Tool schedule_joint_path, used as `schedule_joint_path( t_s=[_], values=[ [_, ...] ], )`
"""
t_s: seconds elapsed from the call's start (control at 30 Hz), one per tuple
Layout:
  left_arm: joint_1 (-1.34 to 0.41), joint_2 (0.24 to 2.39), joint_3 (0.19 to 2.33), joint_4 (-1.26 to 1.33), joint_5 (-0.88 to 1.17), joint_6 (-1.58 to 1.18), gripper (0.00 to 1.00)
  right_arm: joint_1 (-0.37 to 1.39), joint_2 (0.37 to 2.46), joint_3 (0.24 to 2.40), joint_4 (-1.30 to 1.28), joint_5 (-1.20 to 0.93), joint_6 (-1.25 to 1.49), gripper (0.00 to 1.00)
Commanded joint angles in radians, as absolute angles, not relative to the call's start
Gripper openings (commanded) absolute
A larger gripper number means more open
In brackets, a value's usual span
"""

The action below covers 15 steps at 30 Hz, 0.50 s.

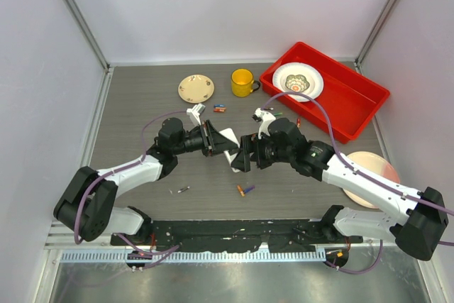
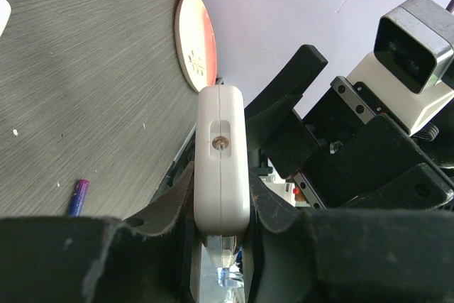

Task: Load the batteries into the remote control
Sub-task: Load the battery into the remote control.

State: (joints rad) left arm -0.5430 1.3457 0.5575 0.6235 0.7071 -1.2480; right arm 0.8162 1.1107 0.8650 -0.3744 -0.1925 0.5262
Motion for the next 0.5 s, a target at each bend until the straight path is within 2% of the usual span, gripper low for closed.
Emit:
schedule_joint_path(
  t_s=[0.0,0.47],
  values=[
    [-0.545,1.315,0.6,0.658,0.709,-1.243,0.0,0.815,1.088,0.861,-0.367,-0.167,0.519,0.89],
    [-0.546,1.321,0.601,0.66,0.707,-1.244,0.0,0.815,1.051,0.885,-0.316,-0.233,0.541,0.92]
  ],
)
